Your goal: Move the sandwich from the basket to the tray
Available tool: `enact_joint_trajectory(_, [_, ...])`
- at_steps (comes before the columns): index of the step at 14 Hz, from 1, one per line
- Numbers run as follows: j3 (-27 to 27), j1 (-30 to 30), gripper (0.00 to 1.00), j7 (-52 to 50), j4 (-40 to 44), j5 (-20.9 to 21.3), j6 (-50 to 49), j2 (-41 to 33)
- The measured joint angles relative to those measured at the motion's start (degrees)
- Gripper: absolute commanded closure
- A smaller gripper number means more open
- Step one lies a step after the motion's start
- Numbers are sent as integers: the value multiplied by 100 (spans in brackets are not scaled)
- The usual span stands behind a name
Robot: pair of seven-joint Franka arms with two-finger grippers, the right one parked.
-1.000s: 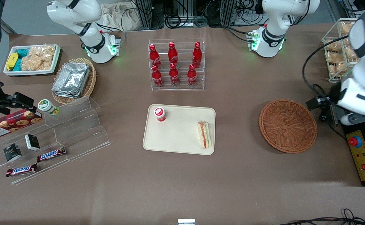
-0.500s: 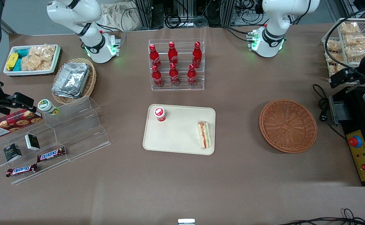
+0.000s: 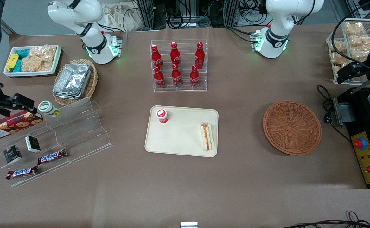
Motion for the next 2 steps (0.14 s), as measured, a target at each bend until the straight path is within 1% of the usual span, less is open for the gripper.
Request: enact_joint_trajectory(2, [0, 0, 0, 3, -1, 0, 0, 0])
